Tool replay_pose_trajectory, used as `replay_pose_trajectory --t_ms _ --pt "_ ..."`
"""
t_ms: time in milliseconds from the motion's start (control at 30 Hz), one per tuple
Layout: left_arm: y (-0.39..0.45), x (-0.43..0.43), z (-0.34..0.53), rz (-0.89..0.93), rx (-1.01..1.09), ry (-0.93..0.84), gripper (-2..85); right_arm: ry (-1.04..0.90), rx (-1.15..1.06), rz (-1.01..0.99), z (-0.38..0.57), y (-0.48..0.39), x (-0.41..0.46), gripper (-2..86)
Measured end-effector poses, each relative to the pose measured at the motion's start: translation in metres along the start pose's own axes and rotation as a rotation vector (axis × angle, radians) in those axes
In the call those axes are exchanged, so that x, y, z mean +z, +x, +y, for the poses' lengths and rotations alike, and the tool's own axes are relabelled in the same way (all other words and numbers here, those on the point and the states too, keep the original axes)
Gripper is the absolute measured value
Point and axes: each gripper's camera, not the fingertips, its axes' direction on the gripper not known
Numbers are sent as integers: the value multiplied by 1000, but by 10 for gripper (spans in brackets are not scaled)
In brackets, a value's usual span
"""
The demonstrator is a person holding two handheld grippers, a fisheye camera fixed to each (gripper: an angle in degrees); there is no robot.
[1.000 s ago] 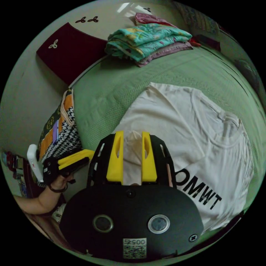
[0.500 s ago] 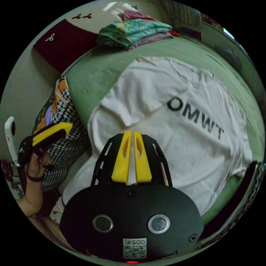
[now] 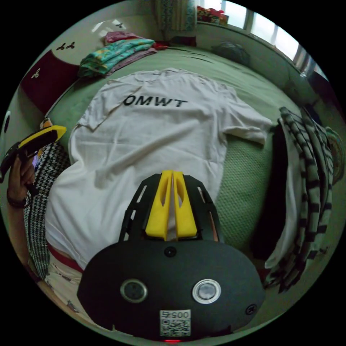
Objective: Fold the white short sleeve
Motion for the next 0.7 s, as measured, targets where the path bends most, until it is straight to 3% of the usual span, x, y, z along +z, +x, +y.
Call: replay_pose_trajectory --t_ms 133,300,567,700 --pt "55 46 -47 32 88 -21 -7 58 79 131 18 25 -1 -9" --pt "100 104 -97 76 133 -65 -6 75 125 133 15 53 -3 -2" --pt "145 172 -164 128 211 -32 -7 135 360 112 -71 148 -13 61" --pt "151 190 -172 176 223 69 -6 92 470 158 -111 183 8 78"
